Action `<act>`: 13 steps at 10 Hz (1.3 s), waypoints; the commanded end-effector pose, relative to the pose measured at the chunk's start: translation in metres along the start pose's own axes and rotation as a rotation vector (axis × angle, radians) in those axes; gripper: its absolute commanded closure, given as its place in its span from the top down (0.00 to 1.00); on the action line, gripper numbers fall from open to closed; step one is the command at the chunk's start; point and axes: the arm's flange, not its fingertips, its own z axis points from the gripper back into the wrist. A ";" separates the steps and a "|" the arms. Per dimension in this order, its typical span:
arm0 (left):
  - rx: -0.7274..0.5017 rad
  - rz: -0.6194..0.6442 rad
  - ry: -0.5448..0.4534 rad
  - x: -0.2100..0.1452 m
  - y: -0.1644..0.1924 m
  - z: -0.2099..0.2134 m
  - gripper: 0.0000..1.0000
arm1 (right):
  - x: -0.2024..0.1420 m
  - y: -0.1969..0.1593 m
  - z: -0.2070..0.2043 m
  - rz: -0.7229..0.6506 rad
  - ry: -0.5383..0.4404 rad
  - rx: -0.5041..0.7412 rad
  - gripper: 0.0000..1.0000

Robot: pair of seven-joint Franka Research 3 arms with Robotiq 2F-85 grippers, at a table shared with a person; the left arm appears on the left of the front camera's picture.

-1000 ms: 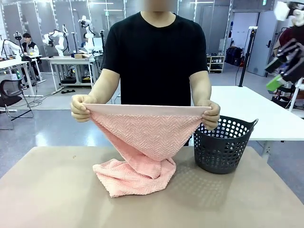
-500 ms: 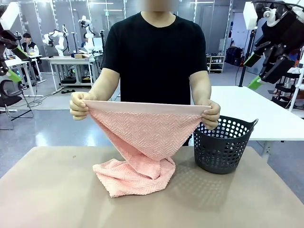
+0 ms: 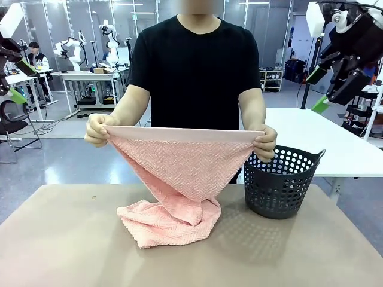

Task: Fold the towel.
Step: Grab the top end of the 100 cm Hotel Towel extended by the human.

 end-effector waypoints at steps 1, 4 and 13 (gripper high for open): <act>-0.017 -0.029 -0.015 0.031 0.001 0.014 1.00 | 0.018 -0.003 0.001 0.015 -0.014 0.023 1.00; -0.140 -0.018 -0.011 0.096 0.008 0.010 1.00 | 0.067 -0.002 -0.015 0.079 0.006 0.110 1.00; -0.289 -0.046 0.021 0.177 -0.011 -0.100 1.00 | 0.121 0.002 -0.110 0.160 0.046 0.181 1.00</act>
